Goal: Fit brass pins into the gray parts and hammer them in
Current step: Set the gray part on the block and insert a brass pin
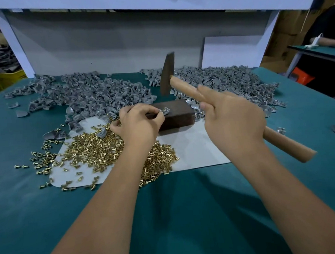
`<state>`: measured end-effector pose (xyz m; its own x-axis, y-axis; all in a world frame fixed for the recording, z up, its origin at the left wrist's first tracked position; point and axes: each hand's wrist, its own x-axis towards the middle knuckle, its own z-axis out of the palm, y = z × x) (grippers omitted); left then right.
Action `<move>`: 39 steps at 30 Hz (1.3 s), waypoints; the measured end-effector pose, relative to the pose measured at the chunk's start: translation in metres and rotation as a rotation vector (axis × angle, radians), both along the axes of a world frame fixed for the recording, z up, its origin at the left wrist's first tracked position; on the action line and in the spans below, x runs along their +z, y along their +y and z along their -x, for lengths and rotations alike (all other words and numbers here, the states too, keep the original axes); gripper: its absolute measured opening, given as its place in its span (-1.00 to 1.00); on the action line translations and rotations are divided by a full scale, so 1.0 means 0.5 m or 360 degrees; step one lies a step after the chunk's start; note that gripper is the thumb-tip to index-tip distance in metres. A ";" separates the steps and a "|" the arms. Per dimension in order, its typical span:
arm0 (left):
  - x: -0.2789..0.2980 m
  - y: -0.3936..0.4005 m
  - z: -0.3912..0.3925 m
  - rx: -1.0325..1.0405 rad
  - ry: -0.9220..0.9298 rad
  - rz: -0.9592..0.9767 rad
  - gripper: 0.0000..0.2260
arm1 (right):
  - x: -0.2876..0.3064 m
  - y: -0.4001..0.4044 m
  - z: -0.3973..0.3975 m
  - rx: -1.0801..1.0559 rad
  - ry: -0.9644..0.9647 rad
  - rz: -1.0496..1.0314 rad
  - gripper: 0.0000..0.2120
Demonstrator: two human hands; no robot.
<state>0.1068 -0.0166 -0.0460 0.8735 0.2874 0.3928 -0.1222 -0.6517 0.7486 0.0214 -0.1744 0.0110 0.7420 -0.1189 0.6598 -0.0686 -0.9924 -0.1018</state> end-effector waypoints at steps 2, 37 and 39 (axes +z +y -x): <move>-0.002 -0.002 0.000 0.0017 -0.0007 -0.0019 -0.76 | -0.006 0.001 0.001 0.0003 -0.0060 -0.0019 -0.69; -0.008 -0.005 -0.001 0.0070 -0.0075 -0.0072 -0.85 | -0.003 0.003 -0.005 0.0013 -0.0124 0.0103 -0.61; -0.010 0.000 0.000 0.0025 -0.0074 -0.0044 -0.87 | -0.016 0.003 -0.002 0.0023 0.0057 0.0257 -0.60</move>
<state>0.1070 -0.0166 -0.0512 0.8497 0.2893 0.4408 -0.1460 -0.6742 0.7239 0.0226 -0.1728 0.0033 0.7661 -0.0023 0.6427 -0.0547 -0.9966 0.0617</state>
